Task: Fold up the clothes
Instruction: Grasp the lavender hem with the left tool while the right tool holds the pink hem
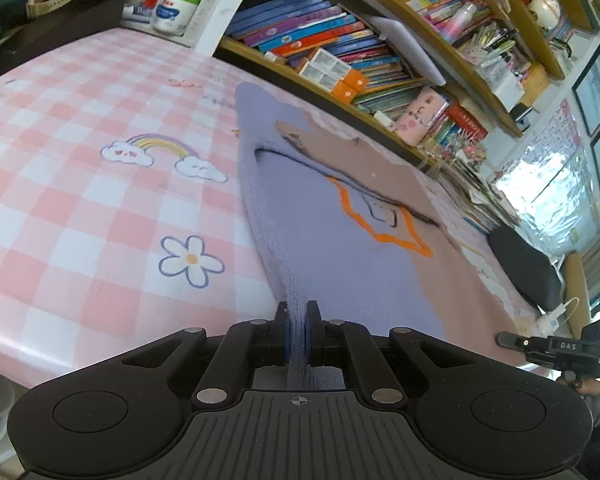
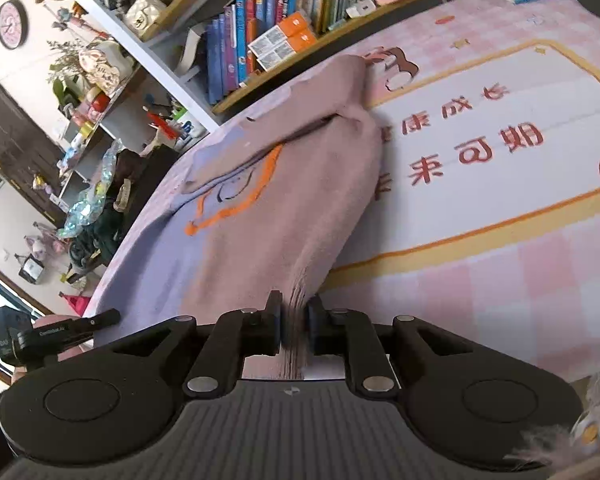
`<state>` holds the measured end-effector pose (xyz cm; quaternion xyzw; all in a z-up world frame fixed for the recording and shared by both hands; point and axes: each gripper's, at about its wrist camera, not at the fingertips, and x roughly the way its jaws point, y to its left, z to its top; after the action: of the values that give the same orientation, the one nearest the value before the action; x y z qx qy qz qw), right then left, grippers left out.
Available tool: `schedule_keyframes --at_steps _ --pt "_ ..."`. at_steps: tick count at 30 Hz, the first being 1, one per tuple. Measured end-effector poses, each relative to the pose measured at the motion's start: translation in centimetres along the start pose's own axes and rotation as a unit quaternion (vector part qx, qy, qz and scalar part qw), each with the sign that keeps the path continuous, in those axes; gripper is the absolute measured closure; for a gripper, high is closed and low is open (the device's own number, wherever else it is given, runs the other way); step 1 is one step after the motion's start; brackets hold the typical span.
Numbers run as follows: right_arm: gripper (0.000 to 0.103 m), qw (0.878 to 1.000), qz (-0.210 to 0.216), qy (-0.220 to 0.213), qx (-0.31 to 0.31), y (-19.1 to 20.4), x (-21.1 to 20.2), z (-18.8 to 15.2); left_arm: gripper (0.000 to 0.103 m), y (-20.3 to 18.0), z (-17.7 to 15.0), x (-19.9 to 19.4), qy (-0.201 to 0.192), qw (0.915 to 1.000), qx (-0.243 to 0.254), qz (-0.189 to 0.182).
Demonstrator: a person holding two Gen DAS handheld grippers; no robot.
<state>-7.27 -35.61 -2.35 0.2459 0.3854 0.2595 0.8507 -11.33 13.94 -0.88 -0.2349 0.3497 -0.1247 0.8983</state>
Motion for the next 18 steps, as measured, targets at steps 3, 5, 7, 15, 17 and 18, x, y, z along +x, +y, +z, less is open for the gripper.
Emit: schedule_keyframes --at_steps 3,5,7,15,17,18 --pt "0.090 1.000 0.004 0.000 0.000 -0.1 0.0 -0.1 0.096 0.2 0.0 0.1 0.000 1.0000 -0.005 -0.005" --pt "0.089 1.000 0.007 0.001 0.000 -0.2 0.0 -0.1 0.096 0.4 0.0 0.1 -0.001 0.9999 -0.011 -0.010" --pt "0.089 1.000 0.011 0.003 0.001 -0.2 0.0 -0.2 0.096 0.8 -0.1 0.0 0.000 0.9996 -0.023 -0.016" --pt "0.094 1.000 0.020 0.007 0.000 -0.4 0.0 -0.3 0.098 1.4 -0.1 0.0 -0.001 0.9987 -0.038 -0.035" --pt "0.094 1.000 0.022 0.009 0.000 -0.3 -0.4 -0.4 0.099 1.5 -0.1 -0.2 0.004 0.9985 -0.039 -0.039" --pt "0.094 1.000 0.025 0.010 0.001 -0.3 -0.7 -0.4 0.099 1.5 -0.2 -0.4 0.007 0.9983 -0.039 -0.044"
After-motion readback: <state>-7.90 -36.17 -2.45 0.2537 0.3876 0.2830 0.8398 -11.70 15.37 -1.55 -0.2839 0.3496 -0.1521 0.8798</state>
